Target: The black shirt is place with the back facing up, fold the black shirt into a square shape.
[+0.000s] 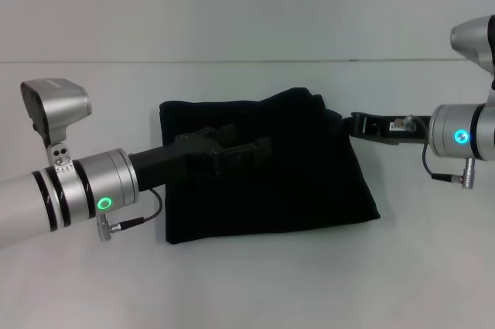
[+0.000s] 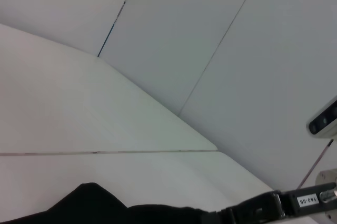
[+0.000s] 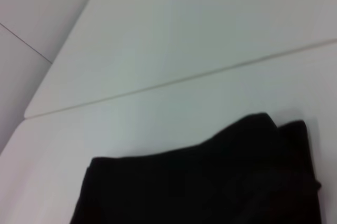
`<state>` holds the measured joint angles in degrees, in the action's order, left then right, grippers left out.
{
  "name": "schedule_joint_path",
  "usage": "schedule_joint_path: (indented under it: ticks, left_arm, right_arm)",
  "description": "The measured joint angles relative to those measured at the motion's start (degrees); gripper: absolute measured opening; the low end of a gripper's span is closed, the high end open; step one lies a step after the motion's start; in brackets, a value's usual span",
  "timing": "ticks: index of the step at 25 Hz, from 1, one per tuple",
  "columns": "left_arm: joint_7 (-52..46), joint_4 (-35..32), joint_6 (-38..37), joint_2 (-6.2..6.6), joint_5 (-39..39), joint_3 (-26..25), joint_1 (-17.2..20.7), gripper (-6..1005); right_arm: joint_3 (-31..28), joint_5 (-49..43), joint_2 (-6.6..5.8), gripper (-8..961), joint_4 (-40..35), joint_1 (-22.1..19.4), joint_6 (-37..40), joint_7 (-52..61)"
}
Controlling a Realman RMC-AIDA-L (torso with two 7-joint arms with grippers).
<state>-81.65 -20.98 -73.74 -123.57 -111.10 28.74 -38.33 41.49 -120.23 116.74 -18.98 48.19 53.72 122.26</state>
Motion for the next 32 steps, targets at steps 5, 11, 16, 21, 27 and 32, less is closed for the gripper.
schedule_joint_path:
  ticks: [5, 11, 16, 21, 27, 32]
  left_arm:
    - [-0.26, -0.03, 0.02, 0.0, 0.0, -0.22, 0.01, 937]
    - [-0.45, 0.04, -0.03, 0.0, 0.19, -0.52, 0.01, 937]
    - [-0.48, 0.2, -0.1, 0.0, 0.38, -0.63, 0.01, 937]
    - [-0.5, 0.34, 0.0, -0.1, 0.42, -0.7, 0.43, 937]
    - [-1.2, 0.28, 0.0, -0.24, 0.45, -0.7, 0.72, 937]
    - [-1.24, 0.27, 0.0, -0.26, 0.45, -0.7, 0.72, 937]
  right_arm:
    - [0.32, 0.99, -0.44, 31, -1.51, 0.91, 0.0, -0.61]
    - [0.77, 0.72, -1.28, 31, -2.94, 2.9, 0.18, -0.64]
    - [3.27, 0.58, -1.65, 30, -2.96, 4.22, -0.4, -0.73]
    - [8.51, 0.52, -0.81, 30, -2.5, 4.42, -4.95, -2.54]
    - [9.48, 0.76, -0.31, 30, -2.96, 4.0, -6.47, -3.47]
    - [9.28, 0.89, -0.63, 30, -3.63, 4.02, -5.37, -4.05]
